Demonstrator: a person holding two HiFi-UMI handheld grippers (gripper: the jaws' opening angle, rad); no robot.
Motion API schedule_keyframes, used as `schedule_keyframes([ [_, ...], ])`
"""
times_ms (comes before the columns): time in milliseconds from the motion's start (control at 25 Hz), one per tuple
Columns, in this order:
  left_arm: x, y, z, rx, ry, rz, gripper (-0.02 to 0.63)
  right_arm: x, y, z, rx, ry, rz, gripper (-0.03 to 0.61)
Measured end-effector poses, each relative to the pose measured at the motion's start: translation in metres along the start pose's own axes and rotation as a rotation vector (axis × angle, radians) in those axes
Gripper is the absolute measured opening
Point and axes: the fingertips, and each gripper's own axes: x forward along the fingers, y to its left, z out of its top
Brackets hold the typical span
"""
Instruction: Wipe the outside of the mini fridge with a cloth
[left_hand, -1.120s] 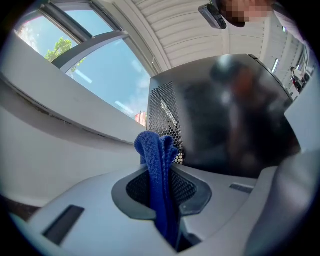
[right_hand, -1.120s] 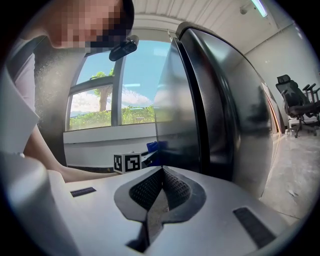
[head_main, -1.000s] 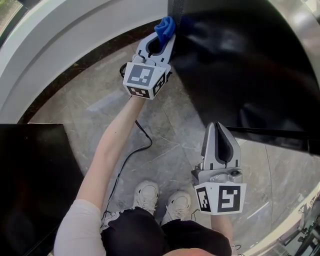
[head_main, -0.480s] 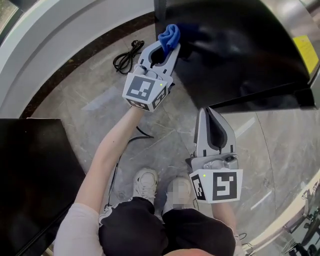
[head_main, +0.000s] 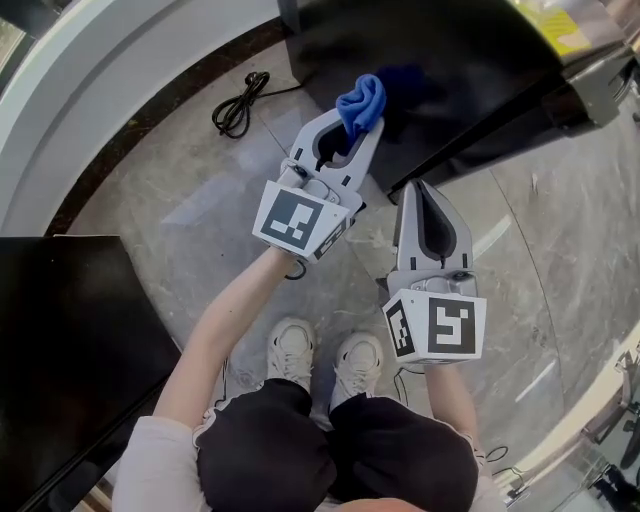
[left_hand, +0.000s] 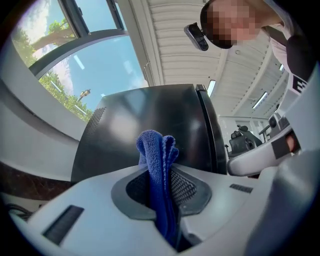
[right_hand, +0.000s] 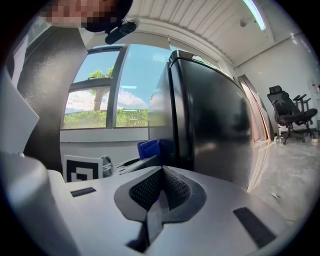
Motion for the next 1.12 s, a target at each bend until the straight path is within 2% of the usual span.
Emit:
schedule_keyframes([
  [240,-0.008,-0.046,0.004,-0.017,-0.010,-0.049,0.058,-0.013,-0.017,0.009,-0.004,-0.023,-0.045,0.011],
  [400,-0.010,-0.070,0.020,-0.056,-0.069,-0.065,0.057,-0.030,-0.035,0.014,-0.016,-0.030,-0.100,0.011],
  [520,-0.013,-0.083,0.019,-0.063,-0.057,-0.085,0.058,-0.040,-0.041,0.019,-0.057,-0.042,-0.127,0.011],
  [600,-0.016,-0.091,0.014,-0.055,-0.030,-0.103,0.058,-0.045,-0.045,0.020,-0.042,-0.046,-0.140,0.011],
  [840,-0.014,-0.109,0.018,-0.072,-0.039,-0.132,0.057,-0.050,-0.049,0.019,-0.013,-0.038,-0.161,0.011],
  [1120,-0.013,-0.123,0.021,-0.066,-0.034,-0.177,0.057,-0.045,-0.044,0.020,-0.015,-0.038,-0.137,0.011],
])
